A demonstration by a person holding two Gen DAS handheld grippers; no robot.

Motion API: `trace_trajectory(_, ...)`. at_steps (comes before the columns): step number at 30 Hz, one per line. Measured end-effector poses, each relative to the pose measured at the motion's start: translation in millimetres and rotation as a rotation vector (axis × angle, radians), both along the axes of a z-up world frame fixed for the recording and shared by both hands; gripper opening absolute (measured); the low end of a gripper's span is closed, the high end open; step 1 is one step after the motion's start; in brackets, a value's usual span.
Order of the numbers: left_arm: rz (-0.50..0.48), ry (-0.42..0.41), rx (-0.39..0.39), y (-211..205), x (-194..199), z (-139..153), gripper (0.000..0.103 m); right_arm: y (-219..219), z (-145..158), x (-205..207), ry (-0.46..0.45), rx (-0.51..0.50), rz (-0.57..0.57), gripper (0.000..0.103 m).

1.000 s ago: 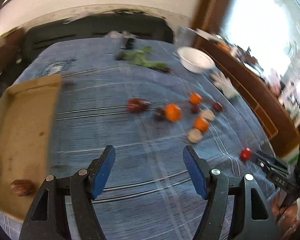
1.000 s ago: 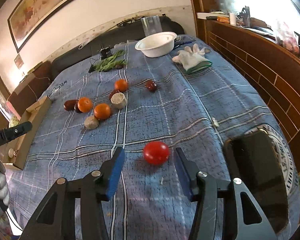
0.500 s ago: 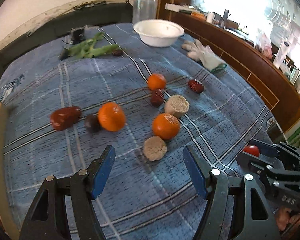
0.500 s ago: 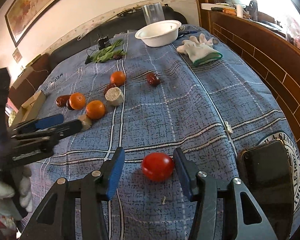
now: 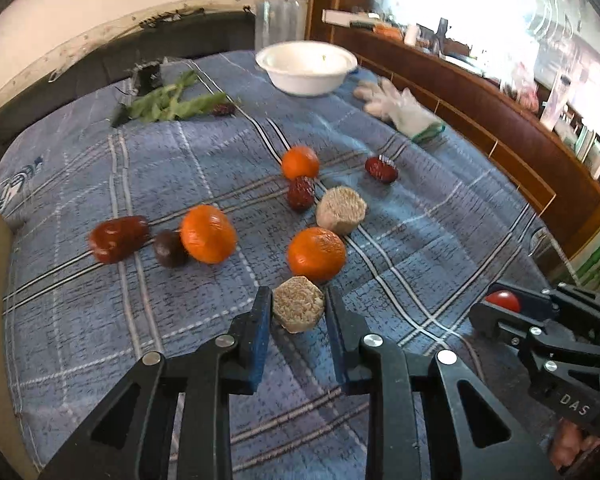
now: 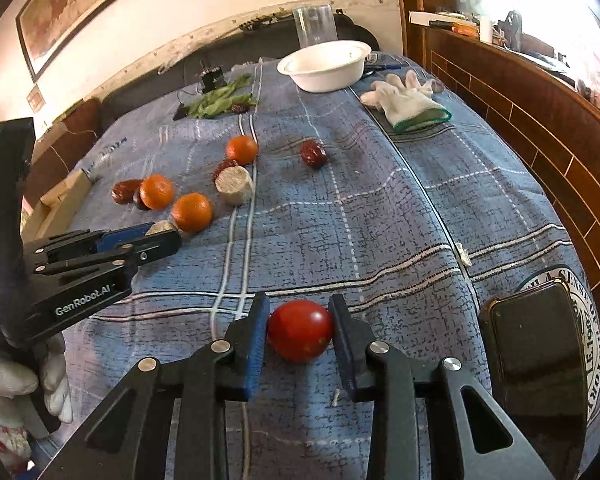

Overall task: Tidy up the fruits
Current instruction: 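Carry the biscuit and tomato into the cardboard tray and release both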

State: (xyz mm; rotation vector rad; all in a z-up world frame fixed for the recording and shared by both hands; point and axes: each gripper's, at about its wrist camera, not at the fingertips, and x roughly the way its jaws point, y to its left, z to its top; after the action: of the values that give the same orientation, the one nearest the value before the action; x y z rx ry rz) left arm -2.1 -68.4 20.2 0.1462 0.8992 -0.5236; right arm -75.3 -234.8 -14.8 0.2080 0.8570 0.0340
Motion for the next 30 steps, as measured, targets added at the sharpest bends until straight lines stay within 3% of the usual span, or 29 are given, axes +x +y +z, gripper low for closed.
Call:
trace_trajectory(8,0.12,-0.034,-0.106,64.0,-23.1,38.0,0.025,21.1,30.3,-9.8,-0.064,0.043,0.065,0.033)
trace_trajectory(15,0.318,-0.076,-0.13,162.4,-31.5,62.2,0.026,88.9,75.2,-2.0,-0.132,0.072,0.245,0.033)
trace_trajectory(22,0.542,-0.065,-0.052,277.1,-19.7,62.7,0.026,195.9,100.9,18.0,-0.162,0.077,0.484,0.034)
trace_trajectory(30,0.688,0.041,0.013,358.2,5.7,33.8,0.026,319.0,77.3,60.1,-0.093,0.049,0.668,0.034)
